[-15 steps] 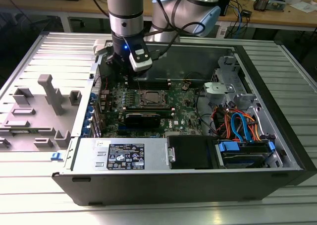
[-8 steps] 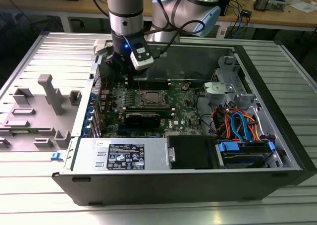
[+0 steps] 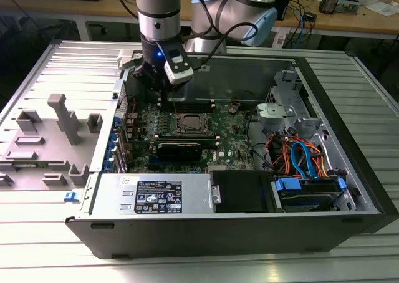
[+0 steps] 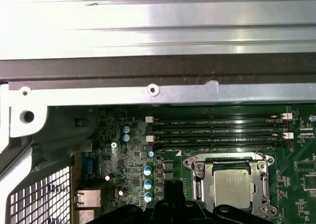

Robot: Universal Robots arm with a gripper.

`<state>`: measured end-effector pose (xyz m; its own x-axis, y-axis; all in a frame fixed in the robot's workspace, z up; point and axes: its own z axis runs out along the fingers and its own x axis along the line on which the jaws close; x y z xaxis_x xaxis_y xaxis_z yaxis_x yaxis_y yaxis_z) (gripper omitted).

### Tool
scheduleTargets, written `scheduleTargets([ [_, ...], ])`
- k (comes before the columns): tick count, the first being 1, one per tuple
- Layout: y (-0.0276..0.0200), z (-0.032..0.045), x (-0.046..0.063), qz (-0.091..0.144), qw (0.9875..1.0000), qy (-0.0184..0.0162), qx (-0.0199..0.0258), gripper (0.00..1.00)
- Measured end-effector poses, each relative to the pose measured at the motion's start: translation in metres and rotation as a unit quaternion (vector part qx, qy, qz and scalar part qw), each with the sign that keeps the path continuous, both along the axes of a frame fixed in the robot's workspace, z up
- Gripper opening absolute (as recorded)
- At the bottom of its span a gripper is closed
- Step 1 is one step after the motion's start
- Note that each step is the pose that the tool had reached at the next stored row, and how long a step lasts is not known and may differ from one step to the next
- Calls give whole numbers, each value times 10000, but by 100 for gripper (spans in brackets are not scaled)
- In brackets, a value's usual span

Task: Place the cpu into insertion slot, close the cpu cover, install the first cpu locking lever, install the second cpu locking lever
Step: 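Install the first cpu locking lever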

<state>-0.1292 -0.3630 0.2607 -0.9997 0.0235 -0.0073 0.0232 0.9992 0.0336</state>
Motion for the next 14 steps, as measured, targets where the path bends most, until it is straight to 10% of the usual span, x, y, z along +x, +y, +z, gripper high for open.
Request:
scheduleTargets([
  [14,181,-2,107,0,10000,0,0,11],
])
